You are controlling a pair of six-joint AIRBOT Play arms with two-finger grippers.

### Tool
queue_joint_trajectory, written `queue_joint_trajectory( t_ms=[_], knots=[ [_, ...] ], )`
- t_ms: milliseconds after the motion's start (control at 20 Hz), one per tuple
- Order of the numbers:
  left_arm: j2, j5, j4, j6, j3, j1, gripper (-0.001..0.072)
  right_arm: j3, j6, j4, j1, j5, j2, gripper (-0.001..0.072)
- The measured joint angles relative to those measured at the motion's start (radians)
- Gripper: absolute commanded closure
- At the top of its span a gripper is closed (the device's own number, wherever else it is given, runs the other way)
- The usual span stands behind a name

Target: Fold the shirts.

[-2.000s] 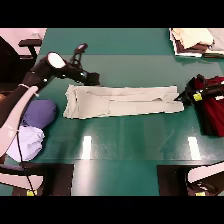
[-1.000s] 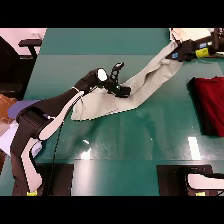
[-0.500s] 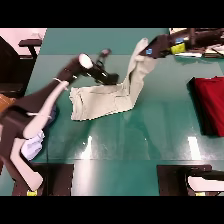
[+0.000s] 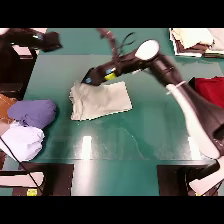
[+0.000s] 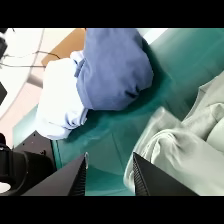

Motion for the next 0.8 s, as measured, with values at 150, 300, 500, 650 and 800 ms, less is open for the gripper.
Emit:
queue_joint_trajectory(
  t_ms=[150, 300, 500, 650, 800],
  knots=[
    [0.032, -0.035, 0.008, 0.011, 0.000, 0.031, 0.0680, 0.040, -0.003, -0.040, -0.019, 0.064, -0.050, 0.0413],
    [0.045, -0.064, 0.011, 0.019, 0.000, 0.043, 0.0680, 0.036, 0.044, -0.163, -0.107, 0.174, -0.061, 0.0412],
    [0.051, -0.097, 0.013, 0.039, 0.000, 0.040, 0.0680, -0.137, 0.093, -0.245, -0.282, 0.211, 0.006, 0.0312],
    [0.051, -0.098, 0.012, 0.046, 0.000, 0.007, 0.0680, -0.319, 0.120, -0.249, -0.398, 0.159, 0.056, 0.0053],
    [0.046, -0.069, 0.013, 0.055, -0.002, -0.039, 0.0680, -0.439, 0.132, -0.189, -0.451, 0.113, 0.052, 0.0059]
  ],
)
